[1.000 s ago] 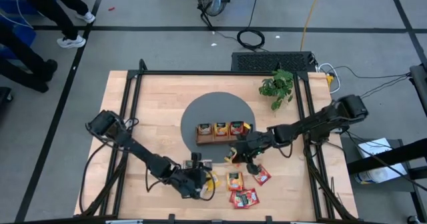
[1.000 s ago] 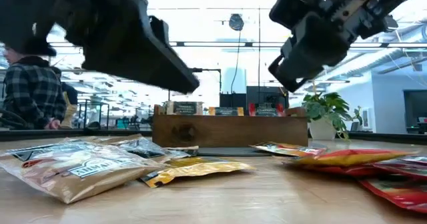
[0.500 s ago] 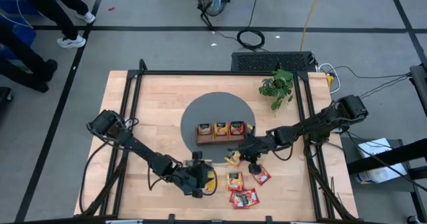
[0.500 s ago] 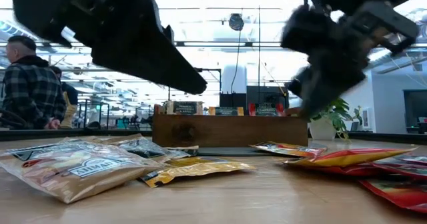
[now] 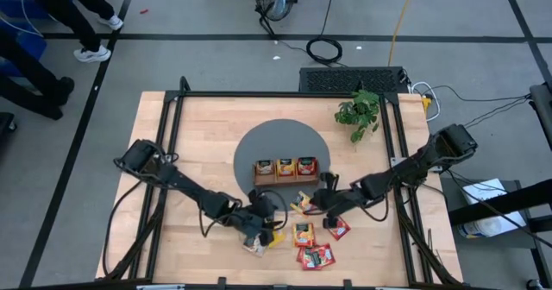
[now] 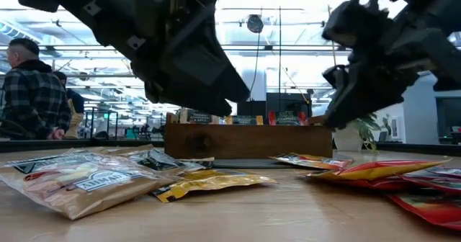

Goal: Pick & Place Tea
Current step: Put the top orange tea bag into the middle slot of the wooden organizer

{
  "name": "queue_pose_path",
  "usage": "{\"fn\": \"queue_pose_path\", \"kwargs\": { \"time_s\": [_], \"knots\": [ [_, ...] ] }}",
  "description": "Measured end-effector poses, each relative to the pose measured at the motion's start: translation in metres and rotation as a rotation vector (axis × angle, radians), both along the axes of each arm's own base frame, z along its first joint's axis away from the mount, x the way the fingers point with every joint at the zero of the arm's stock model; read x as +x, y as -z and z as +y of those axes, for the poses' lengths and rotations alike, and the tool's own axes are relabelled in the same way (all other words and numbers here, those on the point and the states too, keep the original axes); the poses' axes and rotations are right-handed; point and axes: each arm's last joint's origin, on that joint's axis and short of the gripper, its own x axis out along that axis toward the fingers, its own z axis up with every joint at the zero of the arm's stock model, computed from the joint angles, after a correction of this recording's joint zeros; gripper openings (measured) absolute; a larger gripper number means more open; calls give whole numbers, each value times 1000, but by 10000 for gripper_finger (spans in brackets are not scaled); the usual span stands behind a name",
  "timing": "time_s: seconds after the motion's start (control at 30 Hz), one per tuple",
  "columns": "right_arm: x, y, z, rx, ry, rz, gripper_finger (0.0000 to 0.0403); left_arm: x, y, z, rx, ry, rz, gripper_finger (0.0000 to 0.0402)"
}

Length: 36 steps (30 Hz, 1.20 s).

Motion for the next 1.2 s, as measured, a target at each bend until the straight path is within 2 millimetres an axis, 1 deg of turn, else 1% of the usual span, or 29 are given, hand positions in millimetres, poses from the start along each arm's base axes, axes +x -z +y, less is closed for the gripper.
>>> {"fn": "queue_pose_path", "kwargs": {
  "time_s": [0.1,0.3,0.5,0.67,0.83,0.97,1.03,1.2],
  "knots": [
    [-4,6,-3,2,-23,10,0,3,7,3,-28,-21,13,237],
    [-16,22,-12,24,8,12,0,9,22,8,-113,-80,22,237],
    [-22,31,-13,88,-20,-64,0,12,24,12,-114,-101,12,237],
    [-16,48,-10,103,-29,-72,0,14,23,18,-108,-118,9,237],
    [0,59,-2,146,-74,-98,0,16,24,23,-86,-123,15,237],
    [12,60,4,160,-124,-91,0,16,24,25,-93,-115,23,237],
    [15,59,6,161,-131,-93,0,16,25,24,-122,-103,36,237],
    [16,60,6,160,-127,-82,0,14,27,22,-238,-100,80,237]
  ]
}}
